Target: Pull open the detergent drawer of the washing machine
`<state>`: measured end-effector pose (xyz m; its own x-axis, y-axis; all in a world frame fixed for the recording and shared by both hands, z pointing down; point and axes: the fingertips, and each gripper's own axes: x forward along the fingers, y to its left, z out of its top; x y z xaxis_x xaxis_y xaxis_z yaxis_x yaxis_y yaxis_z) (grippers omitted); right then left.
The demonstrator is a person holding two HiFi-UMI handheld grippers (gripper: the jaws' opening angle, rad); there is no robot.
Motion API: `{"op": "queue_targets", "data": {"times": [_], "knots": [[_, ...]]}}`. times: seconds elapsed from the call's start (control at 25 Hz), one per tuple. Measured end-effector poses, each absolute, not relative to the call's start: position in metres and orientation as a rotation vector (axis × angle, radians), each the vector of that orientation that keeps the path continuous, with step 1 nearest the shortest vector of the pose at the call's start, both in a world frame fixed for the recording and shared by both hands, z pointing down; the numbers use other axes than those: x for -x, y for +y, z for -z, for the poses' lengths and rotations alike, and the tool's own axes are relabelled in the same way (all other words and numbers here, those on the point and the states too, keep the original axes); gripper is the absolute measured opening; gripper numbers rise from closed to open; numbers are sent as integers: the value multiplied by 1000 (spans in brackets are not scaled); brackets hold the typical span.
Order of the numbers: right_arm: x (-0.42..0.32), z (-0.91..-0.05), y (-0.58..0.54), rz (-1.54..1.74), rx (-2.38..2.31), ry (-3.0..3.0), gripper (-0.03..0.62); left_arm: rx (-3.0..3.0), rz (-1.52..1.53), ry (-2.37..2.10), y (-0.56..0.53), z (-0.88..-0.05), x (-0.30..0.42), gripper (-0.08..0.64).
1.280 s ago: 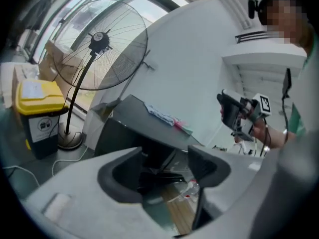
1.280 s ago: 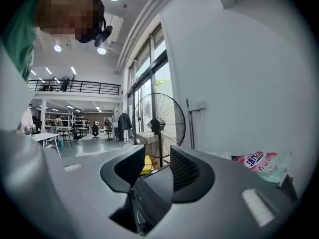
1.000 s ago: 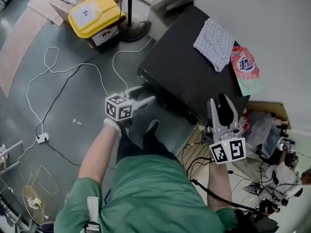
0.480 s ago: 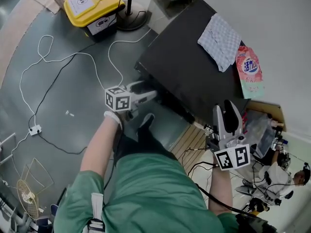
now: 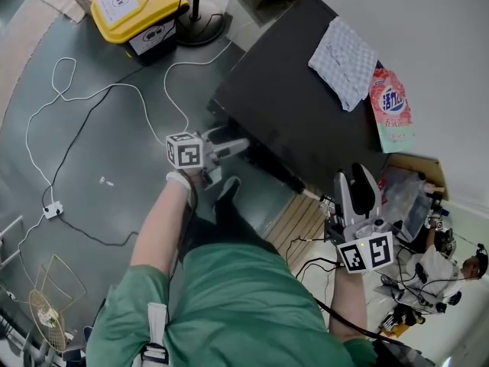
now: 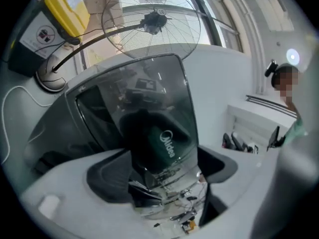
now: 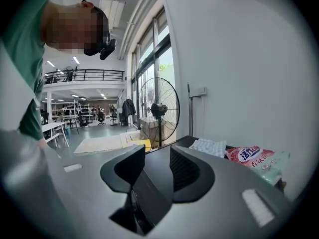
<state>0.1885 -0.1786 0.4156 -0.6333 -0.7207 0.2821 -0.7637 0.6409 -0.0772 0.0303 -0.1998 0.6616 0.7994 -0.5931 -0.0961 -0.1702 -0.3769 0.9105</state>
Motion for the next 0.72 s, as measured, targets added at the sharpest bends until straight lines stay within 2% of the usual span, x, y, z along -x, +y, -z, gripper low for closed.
{"op": "queue_targets", "data": {"times": [0.72], "knots": [[-182,-408,-147,-277,-1297,-2593,155,-1655,790,-484,-212,-650,-18,434]]}}
